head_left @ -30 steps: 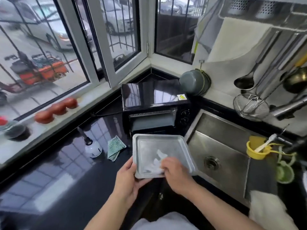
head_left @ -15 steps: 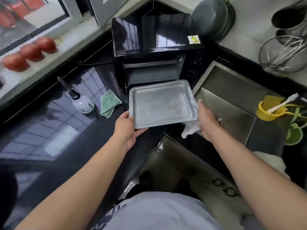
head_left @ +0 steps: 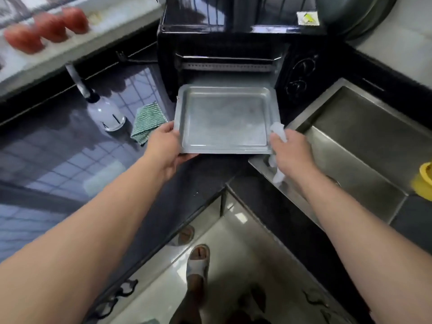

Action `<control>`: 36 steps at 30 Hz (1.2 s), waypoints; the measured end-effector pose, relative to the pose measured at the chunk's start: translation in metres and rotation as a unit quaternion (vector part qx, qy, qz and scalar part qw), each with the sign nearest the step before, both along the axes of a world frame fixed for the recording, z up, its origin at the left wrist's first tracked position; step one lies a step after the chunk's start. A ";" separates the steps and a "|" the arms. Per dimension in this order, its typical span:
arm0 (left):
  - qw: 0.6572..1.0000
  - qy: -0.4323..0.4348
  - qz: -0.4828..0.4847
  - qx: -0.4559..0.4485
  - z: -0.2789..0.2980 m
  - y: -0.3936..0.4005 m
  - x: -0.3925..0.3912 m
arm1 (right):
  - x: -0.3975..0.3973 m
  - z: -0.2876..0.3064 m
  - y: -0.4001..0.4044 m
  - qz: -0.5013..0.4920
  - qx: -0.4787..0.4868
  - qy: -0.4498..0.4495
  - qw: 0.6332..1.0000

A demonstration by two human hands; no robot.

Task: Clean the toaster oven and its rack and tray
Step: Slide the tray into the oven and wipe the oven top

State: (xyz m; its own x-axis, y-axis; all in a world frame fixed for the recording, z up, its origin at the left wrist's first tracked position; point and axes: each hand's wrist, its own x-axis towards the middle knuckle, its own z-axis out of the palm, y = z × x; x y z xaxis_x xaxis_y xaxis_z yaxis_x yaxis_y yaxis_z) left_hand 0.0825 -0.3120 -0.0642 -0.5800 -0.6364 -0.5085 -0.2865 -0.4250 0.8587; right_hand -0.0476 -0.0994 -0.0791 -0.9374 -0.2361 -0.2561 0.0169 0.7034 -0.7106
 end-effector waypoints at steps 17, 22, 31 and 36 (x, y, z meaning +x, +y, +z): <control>1.000 0.013 0.003 -0.019 0.010 -0.023 -0.021 | -0.004 0.016 -0.027 -0.050 -0.049 -0.009 0.998; 1.000 0.007 -0.004 -0.007 0.010 -0.020 -0.007 | 0.015 0.021 -0.023 -0.087 -0.067 -0.021 0.994; 1.000 0.016 -0.008 -0.025 0.017 -0.036 -0.017 | 0.008 0.019 -0.033 -0.099 -0.081 -0.028 0.991; 1.000 0.001 -0.006 -0.028 0.017 -0.042 -0.033 | -0.009 0.019 -0.044 -0.103 -0.073 -0.023 0.992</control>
